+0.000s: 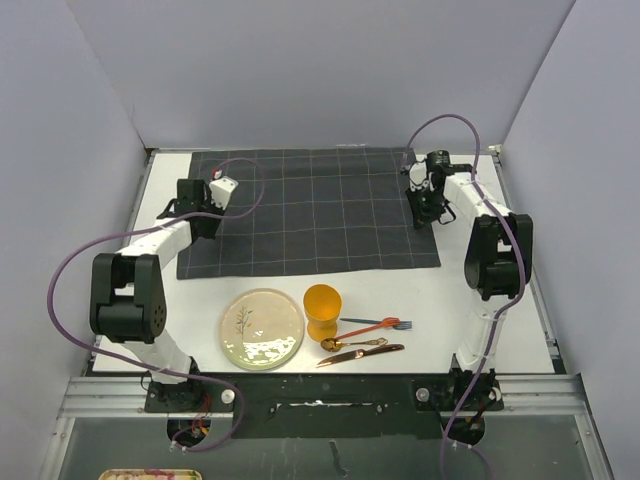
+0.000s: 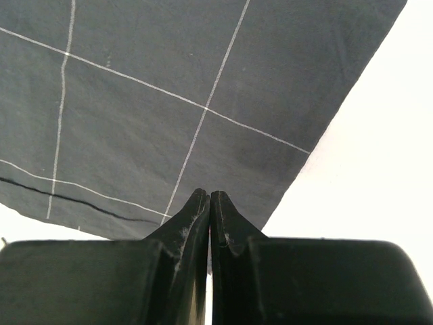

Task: Set the dinner table for one person
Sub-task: Flatten out the napkin at the center of the board.

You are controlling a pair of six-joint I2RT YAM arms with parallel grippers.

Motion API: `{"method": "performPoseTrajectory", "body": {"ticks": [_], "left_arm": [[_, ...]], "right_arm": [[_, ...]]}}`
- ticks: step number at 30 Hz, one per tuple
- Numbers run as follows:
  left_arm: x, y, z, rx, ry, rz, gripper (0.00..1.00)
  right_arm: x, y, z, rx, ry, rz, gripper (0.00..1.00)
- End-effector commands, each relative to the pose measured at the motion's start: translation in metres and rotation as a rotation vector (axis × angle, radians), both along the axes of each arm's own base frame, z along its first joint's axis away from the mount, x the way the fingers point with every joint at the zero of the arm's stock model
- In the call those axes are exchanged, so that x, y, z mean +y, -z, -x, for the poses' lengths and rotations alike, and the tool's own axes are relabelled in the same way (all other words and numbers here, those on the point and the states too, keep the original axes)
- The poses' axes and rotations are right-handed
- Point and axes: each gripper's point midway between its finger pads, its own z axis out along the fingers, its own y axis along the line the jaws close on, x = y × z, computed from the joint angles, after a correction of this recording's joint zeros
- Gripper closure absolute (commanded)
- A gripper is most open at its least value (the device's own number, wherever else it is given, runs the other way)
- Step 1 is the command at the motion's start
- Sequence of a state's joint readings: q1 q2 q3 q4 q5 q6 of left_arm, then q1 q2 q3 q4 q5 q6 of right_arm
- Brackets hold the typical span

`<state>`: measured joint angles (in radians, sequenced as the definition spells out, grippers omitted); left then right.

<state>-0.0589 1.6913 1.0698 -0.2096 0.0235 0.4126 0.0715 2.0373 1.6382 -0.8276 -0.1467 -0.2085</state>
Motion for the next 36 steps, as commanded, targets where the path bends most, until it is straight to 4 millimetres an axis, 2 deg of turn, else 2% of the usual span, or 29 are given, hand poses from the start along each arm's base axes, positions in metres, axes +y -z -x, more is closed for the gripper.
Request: {"method": "performPoseTrajectory", "body": {"ticks": [1,2,16,21,27,36], "left_arm": [[0.000,-0.032,-0.003,-0.087,-0.003,-0.003,0.97],[-0.001,-0.032,-0.002,-0.087,-0.003,0.000,1.00],[-0.008,-0.019,0.012,-0.034,0.009,0.016,1.00],[-0.008,-0.020,0.011,-0.031,0.012,0.006,1.00],[-0.006,-0.006,0.012,0.005,0.011,-0.012,1.00],[-0.005,0.000,0.012,0.019,0.014,-0.027,1.00]], "right_arm": [[-0.007,-0.003,-0.006,-0.003,0.006,0.024,1.00],[-0.008,-0.001,-0.005,0.004,0.004,0.027,1.00],[-0.020,0.007,0.005,0.051,0.004,0.073,1.00],[-0.023,0.005,0.005,0.053,0.006,0.087,1.00],[-0.023,0.012,0.007,0.083,0.006,0.092,1.00],[-0.025,0.017,0.004,0.095,0.009,0.100,1.00]]}}
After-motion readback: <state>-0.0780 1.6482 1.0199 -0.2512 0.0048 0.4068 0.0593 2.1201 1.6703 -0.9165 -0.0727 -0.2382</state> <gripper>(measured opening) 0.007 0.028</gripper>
